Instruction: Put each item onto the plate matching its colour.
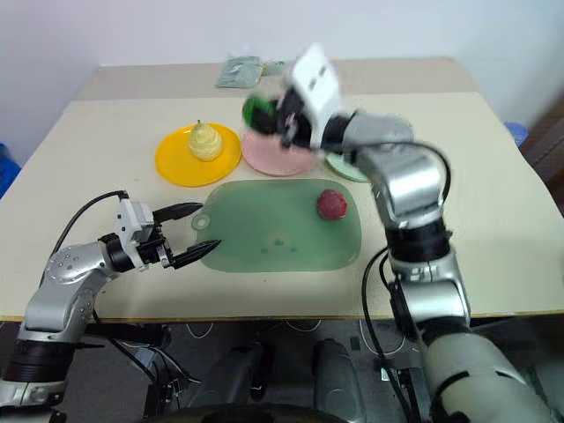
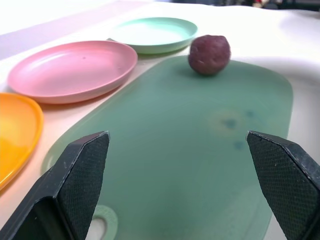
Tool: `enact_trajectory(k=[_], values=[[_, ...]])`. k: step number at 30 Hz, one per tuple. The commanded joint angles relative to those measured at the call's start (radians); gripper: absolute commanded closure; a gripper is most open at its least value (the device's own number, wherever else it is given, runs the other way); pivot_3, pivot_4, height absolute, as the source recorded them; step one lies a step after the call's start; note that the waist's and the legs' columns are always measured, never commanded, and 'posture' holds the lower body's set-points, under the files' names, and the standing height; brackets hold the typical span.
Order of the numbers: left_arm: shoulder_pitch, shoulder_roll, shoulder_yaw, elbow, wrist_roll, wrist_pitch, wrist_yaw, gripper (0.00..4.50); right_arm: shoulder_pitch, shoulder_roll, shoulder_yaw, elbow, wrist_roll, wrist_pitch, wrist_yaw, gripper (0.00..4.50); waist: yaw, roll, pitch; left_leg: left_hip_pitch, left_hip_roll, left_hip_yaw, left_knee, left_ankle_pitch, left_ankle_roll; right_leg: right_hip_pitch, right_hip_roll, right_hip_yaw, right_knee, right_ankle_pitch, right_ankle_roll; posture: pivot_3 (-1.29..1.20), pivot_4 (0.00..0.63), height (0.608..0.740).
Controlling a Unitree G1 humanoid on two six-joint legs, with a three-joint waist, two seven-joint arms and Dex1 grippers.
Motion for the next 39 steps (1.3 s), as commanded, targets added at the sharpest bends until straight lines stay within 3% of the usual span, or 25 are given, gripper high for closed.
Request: enact_trajectory(k=[1, 6, 11, 14, 18, 20, 25, 30, 34, 39], values=[[-0.024, -0.017, 0.015, -0.045, -0.052, 0.032, 0.018, 0.0, -0.055, -0.043, -0.048, 0.365, -0.069, -0.26, -0.054, 3.42, 0.004, 0.0, 0.0, 0.0, 0.0, 0.0, 0.0, 0.0, 0.0, 0.0, 0.0, 0.0, 0.0, 0.0, 0.0, 0.0, 0.15, 0.74], [-0.025, -0.025, 0.03, -0.088, -0.115, 0.092, 0.028, 0.0, -0.131, -0.044, -0.057, 0.84, -0.123, -0.522, -0.114, 3.42, -0.014, 0.001, 0.001, 0.0, 0.0, 0.001, -0.003, 0.001, -0.001, -0.002, 0.0, 0.001, 0.001, 0.0, -0.001, 0.0, 0.15, 0.74], [-0.007, 0.001, 0.033, -0.132, -0.136, 0.133, 0.016, 0.0, -0.162, -0.023, -0.081, 1.047, -0.129, -0.632, -0.149, 3.42, -0.043, 0.002, 0.002, -0.001, 0.001, 0.004, -0.004, 0.004, -0.006, -0.004, -0.001, 0.004, 0.0, 0.0, -0.001, 0.0, 0.15, 0.74], [-0.011, 0.016, 0.038, -0.154, -0.144, 0.151, 0.02, 0.0, -0.164, -0.012, -0.094, 1.093, -0.134, -0.655, -0.166, 2.3, -0.049, 0.002, 0.002, 0.0, 0.001, 0.005, -0.004, 0.003, -0.005, -0.004, 0.0, 0.005, 0.001, 0.0, -0.001, 0.0, 0.15, 0.74], [-0.023, 0.033, 0.041, -0.166, -0.151, 0.169, 0.021, 0.0, -0.159, -0.007, -0.111, 1.105, -0.131, -0.668, -0.171, 0.24, -0.046, 0.002, 0.002, 0.001, 0.001, 0.004, -0.003, 0.001, -0.001, -0.004, 0.001, 0.005, 0.003, 0.0, -0.001, 0.0, 0.15, 0.74], [-0.028, 0.037, 0.039, -0.169, -0.156, 0.177, 0.019, 0.0, -0.152, -0.013, -0.121, 1.086, -0.124, -0.674, -0.167, 0.06, -0.045, 0.003, 0.002, 0.001, 0.001, 0.004, -0.003, 0.002, -0.002, -0.003, 0.001, 0.005, 0.003, 0.001, -0.002, 0.0, 0.15, 0.74], [-0.044, 0.044, 0.031, -0.156, -0.163, 0.185, 0.001, 0.0, -0.064, -0.042, -0.164, 0.866, -0.034, -0.581, -0.02, 0.06, -0.044, 0.003, 0.002, 0.001, 0.001, 0.004, -0.003, 0.001, -0.002, -0.004, 0.001, 0.005, 0.003, 0.001, -0.002, 0.0, 0.15, 0.74], [-0.07, 0.044, 0.013, -0.132, -0.165, 0.187, -0.038, 0.0, 0.254, -0.097, -0.146, 0.217, 0.145, -0.183, 0.125, 0.06, -0.021, 0.003, 0.002, 0.0, 0.001, 0.003, -0.003, 0.0, 0.0, -0.004, 0.001, 0.005, 0.002, 0.001, -0.002, 0.0, 0.15, 0.74], [-0.094, 0.05, -0.006, -0.12, -0.172, 0.198, -0.084, 0.0, 0.455, -0.146, -0.138, -0.133, 0.236, 0.027, 0.133, 0.06, -0.014, 0.003, 0.002, -0.001, 0.001, 0.004, -0.003, 0.0, 0.001, -0.004, 0.0, 0.005, 0.002, 0.001, -0.001, 0.0, 0.15, 0.74], [-0.119, 0.059, -0.023, -0.109, -0.171, 0.212, -0.136, 0.0, 0.563, -0.142, -0.124, -0.256, 0.255, 0.11, 0.088, 0.06, -0.015, 0.003, 0.002, 0.0, 0.002, 0.005, -0.001, 0.0, 0.0, -0.003, 0.001, 0.005, 0.001, 0.0, -0.001, 0.0, 0.15, 0.74]])
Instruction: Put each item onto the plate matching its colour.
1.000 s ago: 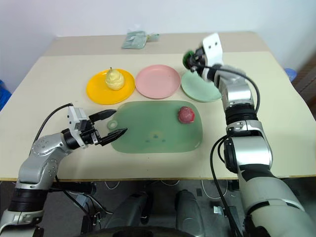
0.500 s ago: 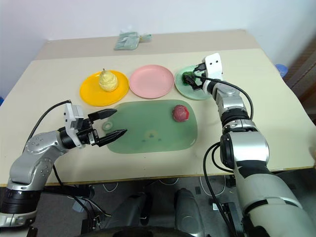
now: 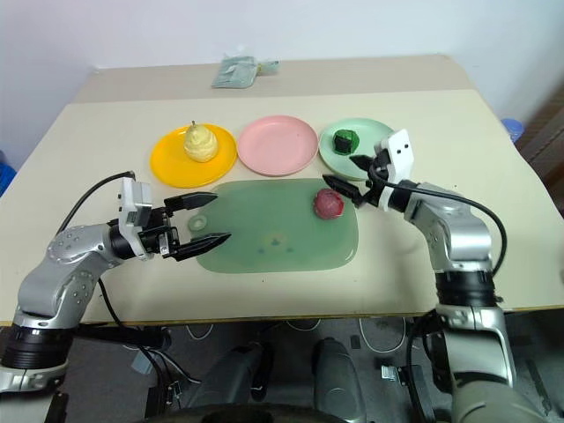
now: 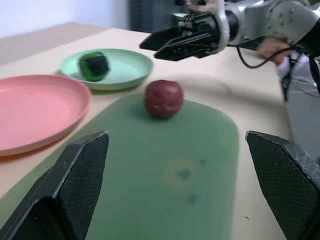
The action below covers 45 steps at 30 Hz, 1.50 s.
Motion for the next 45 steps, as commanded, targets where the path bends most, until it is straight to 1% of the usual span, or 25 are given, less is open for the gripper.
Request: enact_trajectory(k=[1, 7, 10, 12, 13, 14, 16, 17, 18, 21, 23, 26, 30, 32, 35, 37, 39, 40, 43, 45], values=[[-0.021, 0.012, -0.001, 0.001, -0.017, 0.003, -0.032, 0.0, 0.016, 0.003, 0.012, -0.065, 0.015, 0.032, -0.025, 0.06, 0.0, 0.0, 0.0, 0.0, 0.0, 0.0, 0.0, 0.0, 0.0, 0.0, 0.0, 0.0, 0.0, 0.0, 0.0, 0.0, 0.15, 0.74], [-0.037, 0.008, -0.004, 0.014, -0.01, 0.003, -0.043, 0.0, 0.037, 0.034, 0.063, -0.04, 0.012, 0.04, -0.027, 0.06, 0.001, 0.0, 0.0, 0.0, 0.0, 0.001, -0.001, 0.0, 0.0, 0.0, 0.0, 0.0, -0.001, 0.0, 0.0, 0.0, 0.15, 0.74], [-0.025, 0.013, 0.002, 0.004, -0.01, 0.003, -0.04, 0.0, 0.014, 0.058, 0.111, 0.097, -0.069, -0.058, -0.04, 0.06, 0.0, 0.0, 0.0, 0.0, 0.0, 0.001, -0.001, 0.0, 0.0, 0.0, 0.0, 0.0, -0.001, 0.0, 0.0, 0.0, 0.15, 0.74], [-0.018, 0.017, 0.007, -0.002, -0.01, 0.005, -0.035, 0.0, -0.003, 0.062, 0.124, 0.144, -0.094, -0.097, -0.039, 0.06, 0.001, 0.0, 0.0, 0.0, 0.0, 0.001, -0.001, 0.0, 0.0, 0.0, 0.0, 0.0, -0.001, 0.0, 0.0, 0.0, 0.15, 0.74], [-0.014, 0.018, 0.009, -0.005, -0.01, 0.005, -0.033, 0.0, -0.01, 0.063, 0.127, 0.159, -0.101, -0.111, -0.038, 0.59, 0.002, 0.0, 0.0, 0.0, 0.0, 0.001, -0.001, 0.0, 0.0, 0.0, 0.0, 0.0, -0.001, 0.0, 0.0, 0.0, 0.15, 0.74], [-0.007, 0.021, 0.015, -0.01, -0.011, 0.006, -0.028, 0.0, -0.02, 0.065, 0.125, 0.164, -0.097, -0.117, -0.032, 0.92, 0.002, 0.0, 0.0, 0.0, 0.0, 0.001, -0.001, 0.0, 0.0, 0.0, 0.0, 0.0, -0.001, 0.0, 0.0, 0.0, 0.15, 0.74], [0.009, 0.026, 0.028, -0.021, -0.014, 0.006, -0.016, 0.0, -0.038, 0.068, 0.118, 0.155, -0.085, -0.122, -0.023, 1.85, 0.001, 0.0, 0.0, 0.0, 0.0, 0.001, -0.001, 0.0, 0.0, 0.0, 0.0, 0.0, -0.001, 0.0, 0.0, 0.0, 0.15, 0.74], [0.013, 0.027, 0.032, -0.025, -0.015, 0.006, -0.012, 0.0, -0.043, 0.069, 0.116, 0.151, -0.082, -0.123, -0.021, 2.14, -0.001, 0.0, 0.0, 0.0, 0.0, 0.001, -0.001, 0.0, 0.0, 0.0, 0.0, 0.0, -0.001, 0.0, 0.0, 0.0, 0.15, 0.74], [0.019, 0.027, 0.036, -0.031, -0.016, 0.006, -0.004, 0.0, -0.058, 0.076, 0.11, 0.145, -0.073, -0.13, -0.019, 2.23, -0.002, 0.0, 0.0, 0.0, 0.0, 0.001, -0.001, 0.0, 0.0, 0.0, 0.0, 0.0, -0.001, 0.0, 0.0, 0.0, 0.15, 0.74], [0.03, 0.023, 0.046, -0.045, -0.023, 0.01, 0.02, 0.0, -0.127, 0.116, 0.089, 0.168, -0.056, -0.159, -0.035, 2.23, -0.003, 0.0, 0.0, 0.0, 0.001, 0.001, -0.001, 0.0, 0.0, 0.0, 0.0, 0.0, -0.001, 0.0, 0.0, 0.0, 0.15, 0.74], [0.039, 0.019, 0.053, -0.054, -0.025, 0.012, 0.038, 0.0, -0.24, 0.17, 0.083, 0.275, -0.068, -0.218, -0.055, 2.23, -0.007, 0.0, 0.0, 0.0, 0.001, 0.001, -0.001, 0.0, 0.0, -0.001, 0.0, 0.0, 0.0, 0.0, 0.0, 0.0, 0.15, 0.74], [0.044, 0.01, 0.063, -0.059, -0.025, 0.015, 0.066, 0.0, -0.413, 0.241, 0.111, 0.543, -0.146, -0.368, -0.084, 2.23, -0.006, 0.0, 0.0, 0.001, 0.001, 0.001, -0.001, 0.001, -0.001, -0.001, 0.001, 0.0, 0.0, 0.001, -0.001, 0.0, 0.15, 0.74], [0.046, 0.001, 0.071, -0.058, -0.009, 0.009, 0.105, 0.0, -0.633, 0.336, 0.11, 0.98, -0.234, -0.577, -0.165, 2.23, -0.005, -0.001, 0.0, 0.001, 0.001, 0.001, -0.002, 0.001, -0.002, 0.0, 0.002, 0.0, 0.0, 0.001, -0.001, 0.0, 0.15, 0.74], [0.051, -0.002, 0.074, -0.063, -0.003, 0.011, 0.132, 0.0, -0.702, 0.368, 0.113, 1.142, -0.278, -0.65, -0.214, 2.23, -0.003, -0.001, 0.0, 0.001, 0.001, 0.0, -0.003, 0.002, -0.003, -0.001, 0.002, 0.0, 0.0, 0.001, -0.002, 0.0, 0.15, 0.74], [0.061, -0.01, 0.081, -0.086, 0.002, 0.026, 0.19, 0.0, -0.755, 0.402, 0.104, 1.29, -0.322, -0.709, -0.295, 2.23, -0.005, -0.001, 0.0, 0.001, 0.001, 0.001, -0.004, 0.004, -0.007, -0.001, 0.002, 0.001, -0.001, 0.001, -0.002, 0.0, 0.15, 0.74], [0.069, -0.018, 0.088, -0.105, 0.004, 0.03, 0.233, 0.0, -0.767, 0.417, 0.103, 1.339, -0.349, -0.731, -0.326, 1.21, -0.007, 0.0, 0.0, 0.001, 0.001, 0.001, -0.004, 0.004, -0.006, -0.001, 0.002, 0.002, -0.001, 0.001, -0.002, 0.0, 0.15, 0.74], [0.077, -0.022, 0.096, -0.118, 0.008, 0.033, 0.269, 0.0, -0.772, 0.428, 0.096, 1.363, -0.364, -0.749, -0.347, 0.39, -0.009, 0.0, 0.0, 0.001, 0.001, 0.001, -0.004, 0.004, -0.007, -0.002, 0.003, 0.002, -0.001, 0.001, -0.002, 0.0, 0.15, 0.74], [0.08, -0.023, 0.098, -0.122, 0.018, 0.03, 0.287, 0.0, -0.773, 0.432, 0.091, 1.367, -0.369, -0.76, -0.354, 0.09, -0.009, 0.0, 0.0, 0.001, 0.001, 0.001, -0.004, 0.004, -0.007, -0.002, 0.003, 0.003, 0.0, 0.001, -0.002, 0.0, 0.15, 0.74], [0.089, -0.02, 0.082, -0.126, 0.065, 0.028, 0.338, 0.0, -0.77, 0.431, 0.07, 1.361, -0.366, -0.79, -0.349, 0.09, -0.013, 0.0, 0.0, 0.001, 0.001, 0.001, -0.004, 0.003, -0.005, -0.003, 0.004, 0.004, 0.002, 0.001, -0.002, 0.0, 0.15, 0.74], [0.091, -0.031, 0.056, -0.124, 0.134, -0.007, 0.384, 0.0, -0.759, 0.419, 0.066, 1.343, -0.369, -0.816, -0.312, 0.09, -0.013, 0.0, 0.0, 0.001, 0.002, 0.001, -0.004, 0.002, -0.004, -0.003, 0.007, 0.005, 0.002, 0.002, -0.003, 0.0, 0.15, 0.74]])
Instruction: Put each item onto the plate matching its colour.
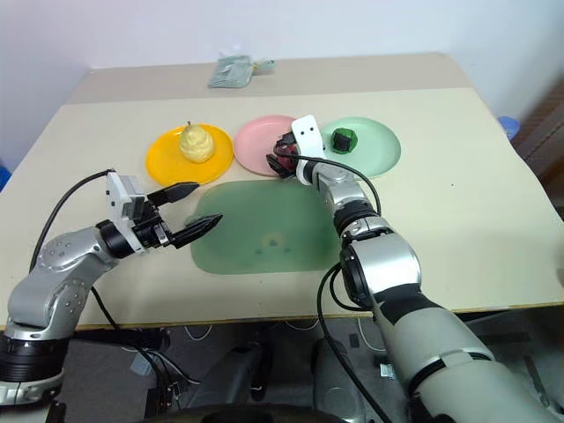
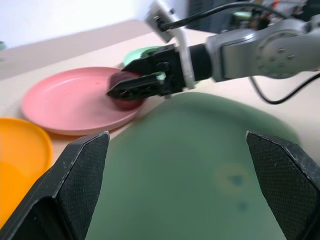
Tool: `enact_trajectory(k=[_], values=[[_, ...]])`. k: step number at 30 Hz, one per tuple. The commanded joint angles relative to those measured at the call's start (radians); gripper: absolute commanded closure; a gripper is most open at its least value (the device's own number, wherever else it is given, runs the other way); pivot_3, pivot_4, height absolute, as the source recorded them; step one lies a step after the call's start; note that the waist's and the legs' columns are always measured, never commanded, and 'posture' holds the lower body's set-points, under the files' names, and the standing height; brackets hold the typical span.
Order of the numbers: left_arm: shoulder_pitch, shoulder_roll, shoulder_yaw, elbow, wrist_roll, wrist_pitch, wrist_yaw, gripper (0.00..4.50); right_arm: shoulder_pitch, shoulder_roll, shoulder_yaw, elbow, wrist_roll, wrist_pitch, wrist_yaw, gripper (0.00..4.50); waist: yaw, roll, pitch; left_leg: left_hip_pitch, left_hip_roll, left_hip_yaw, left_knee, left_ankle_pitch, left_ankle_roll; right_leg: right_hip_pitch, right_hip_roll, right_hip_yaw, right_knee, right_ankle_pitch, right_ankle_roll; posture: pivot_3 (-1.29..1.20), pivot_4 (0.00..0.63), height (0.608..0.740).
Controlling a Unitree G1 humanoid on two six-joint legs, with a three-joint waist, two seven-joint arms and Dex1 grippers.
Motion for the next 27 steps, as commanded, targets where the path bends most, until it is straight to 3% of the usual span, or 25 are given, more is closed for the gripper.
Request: enact_trajectory(k=[1, 5, 9, 13, 19, 27], values=[[0.006, -0.027, -0.017, -0.026, 0.078, -0.053, 0.065, 0.0, -0.021, -0.02, -0.03, -0.068, 0.016, -0.061, 0.068, 0.09, 0.001, 0.0, 0.0, 0.0, 0.001, 0.0, 0.0, 0.0, 0.0, 0.0, 0.001, 0.0, 0.0, 0.0, 0.0, 0.0, 0.15, 0.74], [0.025, -0.066, -0.017, -0.015, 0.093, -0.089, 0.072, 0.0, 0.127, -0.072, -0.049, -0.353, 0.089, -0.034, 0.239, 0.09, 0.009, 0.0, 0.0, 0.0, 0.002, 0.0, 0.0, 0.0, -0.001, 0.0, 0.002, 0.001, -0.001, 0.001, -0.001, 0.0, 0.15, 0.74], [0.043, -0.049, -0.027, 0.008, 0.107, -0.099, 0.039, 0.0, 0.545, -0.207, -0.007, -1.125, 0.227, 0.297, 0.349, 0.09, 0.027, 0.0, 0.0, -0.002, 0.001, -0.004, 0.001, -0.001, 0.001, 0.001, 0.004, 0.005, -0.002, 0.0, 0.0, 0.0, 0.15, 0.74], [0.057, -0.04, -0.021, 0.017, 0.09, -0.078, 0.025, 0.0, 0.902, -0.371, -0.078, -1.551, 0.326, 0.505, 0.359, 0.09, 0.031, 0.001, 0.0, -0.002, 0.001, -0.001, 0.0, -0.002, 0.001, -0.001, 0.004, 0.012, -0.002, -0.001, 0.002, 0.0, 0.15, 0.74], [0.098, -0.035, 0.008, 0.023, 0.06, -0.087, -0.01, 0.0, 1.247, -0.494, -0.289, -1.695, 0.341, 0.514, 0.325, 0.09, 0.036, 0.001, 0.0, 0.001, 0.005, 0.005, 0.003, -0.003, 0.001, 0.003, 0.005, 0.014, -0.004, -0.006, 0.003, 0.0, 0.15, 0.74], [0.128, -0.017, 0.018, 0.031, 0.024, -0.065, -0.059, 0.0, 1.274, -0.494, -0.342, -1.682, 0.349, 0.507, 0.263, 0.09, 0.036, 0.001, 0.0, 0.001, 0.015, 0.016, 0.001, -0.003, 0.002, 0.003, 0.008, 0.014, -0.009, -0.002, -0.003, 0.0, 0.15, 0.74]])
